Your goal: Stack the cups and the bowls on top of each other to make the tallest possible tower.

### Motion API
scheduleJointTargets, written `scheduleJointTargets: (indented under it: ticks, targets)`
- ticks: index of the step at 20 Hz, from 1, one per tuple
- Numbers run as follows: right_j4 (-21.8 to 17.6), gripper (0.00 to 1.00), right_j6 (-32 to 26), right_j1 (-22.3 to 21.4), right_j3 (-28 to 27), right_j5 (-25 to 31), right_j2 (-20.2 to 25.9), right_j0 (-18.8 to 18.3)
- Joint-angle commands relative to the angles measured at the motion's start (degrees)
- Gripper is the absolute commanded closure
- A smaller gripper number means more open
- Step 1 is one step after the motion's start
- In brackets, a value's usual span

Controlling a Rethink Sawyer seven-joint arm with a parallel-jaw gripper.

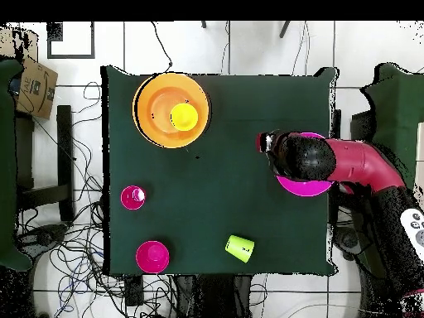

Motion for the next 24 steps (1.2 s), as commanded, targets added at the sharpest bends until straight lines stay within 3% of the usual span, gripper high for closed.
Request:
scheduleJointTargets:
  ticks: [1,12,24]
  targets:
    - [-5.1,0.0,-14.7,3.5,2.3,5.3,1.4,1.0]
    - [-2.2,0.0,-8.4,-1.9,5.8,6.4,0.8,3.4]
    - [-2.5,0.0,-8.9,-1.2,5.3,6.0,0.7,3.3]
